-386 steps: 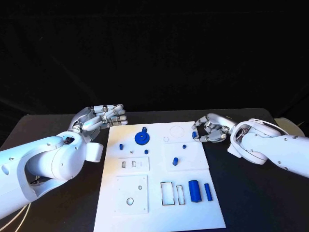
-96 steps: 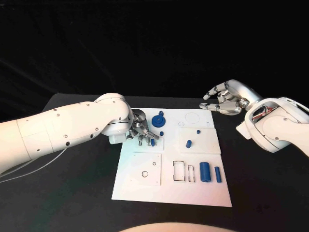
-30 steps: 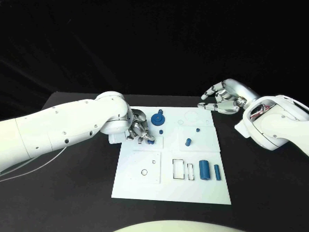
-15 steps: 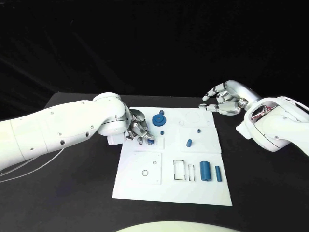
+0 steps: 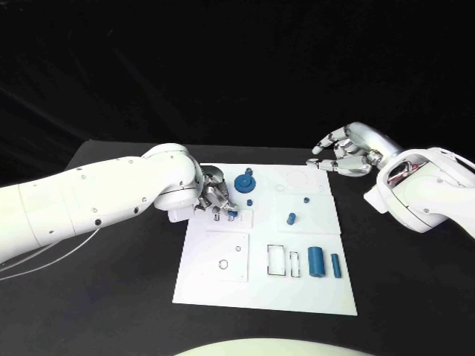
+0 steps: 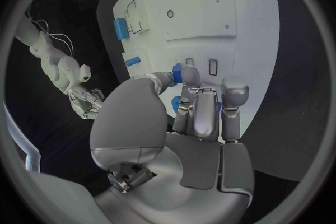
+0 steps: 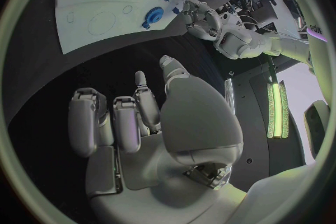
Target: Assemble the parts on the task board
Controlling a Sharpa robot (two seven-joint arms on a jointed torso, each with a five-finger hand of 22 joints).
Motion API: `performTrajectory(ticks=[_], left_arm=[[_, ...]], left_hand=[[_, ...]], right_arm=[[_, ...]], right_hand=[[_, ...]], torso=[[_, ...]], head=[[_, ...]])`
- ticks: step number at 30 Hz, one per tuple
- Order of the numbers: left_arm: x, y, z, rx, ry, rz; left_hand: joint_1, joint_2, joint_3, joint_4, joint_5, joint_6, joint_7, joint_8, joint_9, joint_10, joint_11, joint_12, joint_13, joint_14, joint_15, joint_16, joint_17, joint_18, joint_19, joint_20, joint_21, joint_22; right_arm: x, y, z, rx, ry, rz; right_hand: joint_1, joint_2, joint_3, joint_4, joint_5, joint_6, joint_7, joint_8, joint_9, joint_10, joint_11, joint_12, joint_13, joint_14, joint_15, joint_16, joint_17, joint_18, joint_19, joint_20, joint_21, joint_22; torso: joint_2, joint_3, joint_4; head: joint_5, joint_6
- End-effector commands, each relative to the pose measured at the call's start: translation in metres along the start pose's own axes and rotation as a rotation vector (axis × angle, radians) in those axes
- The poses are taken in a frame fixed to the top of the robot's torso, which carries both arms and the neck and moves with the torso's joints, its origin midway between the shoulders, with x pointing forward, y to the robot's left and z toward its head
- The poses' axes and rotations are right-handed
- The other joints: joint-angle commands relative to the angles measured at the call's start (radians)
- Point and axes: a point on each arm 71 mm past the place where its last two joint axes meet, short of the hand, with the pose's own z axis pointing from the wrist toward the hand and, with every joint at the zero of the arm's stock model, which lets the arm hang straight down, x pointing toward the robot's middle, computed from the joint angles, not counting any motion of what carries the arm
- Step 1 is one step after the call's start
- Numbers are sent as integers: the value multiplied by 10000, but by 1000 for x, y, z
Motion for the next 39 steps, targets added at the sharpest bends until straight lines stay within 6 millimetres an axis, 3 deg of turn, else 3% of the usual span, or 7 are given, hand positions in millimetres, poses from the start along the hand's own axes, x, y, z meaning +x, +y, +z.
performTrajectory(ticks=[1, 39], left_arm=[[-1, -2, 0, 99, -548, 444], [9, 1, 4, -158, -245, 1360]], left_hand=[[-79, -38, 2079, -2099, -47, 57, -6, 64, 15, 59, -5, 55, -7, 337, -47, 64, 16, -105, 97, 2, 51, 29], [-203, -158, 2154, -2230, -57, 144, -44, 98, 48, 231, -42, 180, 83, 340, -78, 58, 16, -125, 171, -21, 109, 131]], right_arm=[[1, 0, 0, -23, 78, -44], [1, 1, -1, -36, 110, -36]], right_hand=[[-40, 97, -21, 35, 26, -63, 18, 66, 11, -14, -60, -41, 42, 670, -81, -61, 1194, 72, -56, 13, -50, 1159], [-67, 117, -35, 78, 71, -57, 15, 77, 13, -15, -62, -44, 37, 670, -82, -66, 1191, 74, -59, 11, -64, 1153]], torso=[[2, -3, 3], [-5, 0, -4]], head=[[4, -27], [18, -106]])
